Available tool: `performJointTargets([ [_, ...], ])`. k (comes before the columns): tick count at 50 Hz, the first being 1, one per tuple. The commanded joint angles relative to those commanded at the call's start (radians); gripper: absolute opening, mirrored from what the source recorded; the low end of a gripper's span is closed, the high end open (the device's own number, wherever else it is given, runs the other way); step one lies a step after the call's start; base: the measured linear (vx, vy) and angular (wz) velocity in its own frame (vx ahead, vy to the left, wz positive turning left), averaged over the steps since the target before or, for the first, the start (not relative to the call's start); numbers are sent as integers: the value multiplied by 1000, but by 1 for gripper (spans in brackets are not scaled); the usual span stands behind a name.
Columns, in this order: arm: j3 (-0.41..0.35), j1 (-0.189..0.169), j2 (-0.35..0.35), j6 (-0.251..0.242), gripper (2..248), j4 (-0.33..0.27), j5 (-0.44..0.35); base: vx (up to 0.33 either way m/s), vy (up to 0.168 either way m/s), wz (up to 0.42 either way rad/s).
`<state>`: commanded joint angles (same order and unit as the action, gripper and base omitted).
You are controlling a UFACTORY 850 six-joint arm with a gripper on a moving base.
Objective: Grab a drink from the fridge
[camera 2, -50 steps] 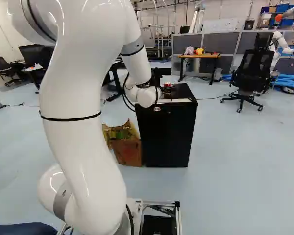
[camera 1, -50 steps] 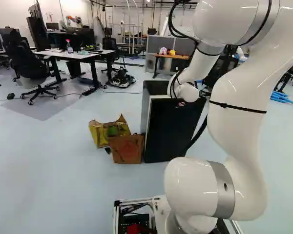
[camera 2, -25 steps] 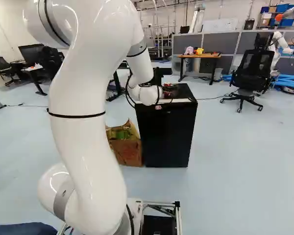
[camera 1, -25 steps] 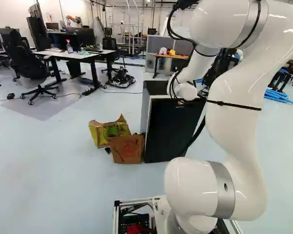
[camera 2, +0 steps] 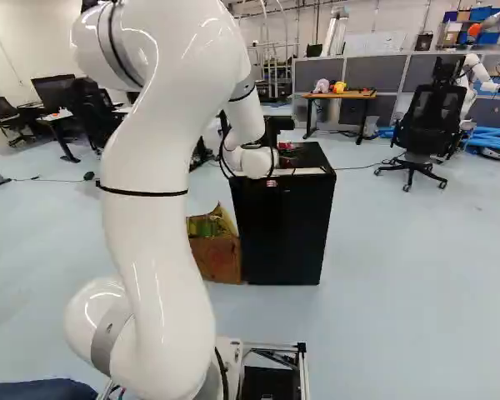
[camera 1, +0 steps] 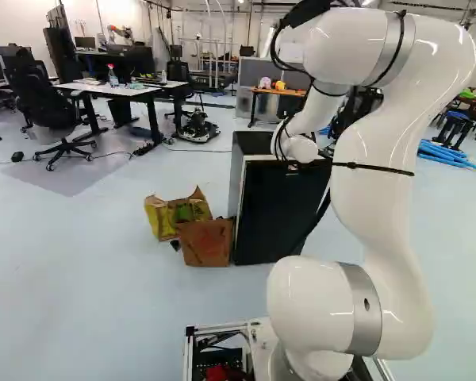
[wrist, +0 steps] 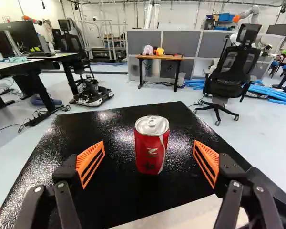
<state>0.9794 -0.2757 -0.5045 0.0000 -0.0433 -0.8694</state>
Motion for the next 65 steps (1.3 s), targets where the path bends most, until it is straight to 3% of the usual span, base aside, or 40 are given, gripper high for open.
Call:
performJointTargets([
  [38,113,-8,-86,0,247,14,0,0,0,0],
  [56,114,-8,-87,0,247,21,0,0,0,0],
  [65,114,-8,-87,32,247,21,0,0,0,0],
])
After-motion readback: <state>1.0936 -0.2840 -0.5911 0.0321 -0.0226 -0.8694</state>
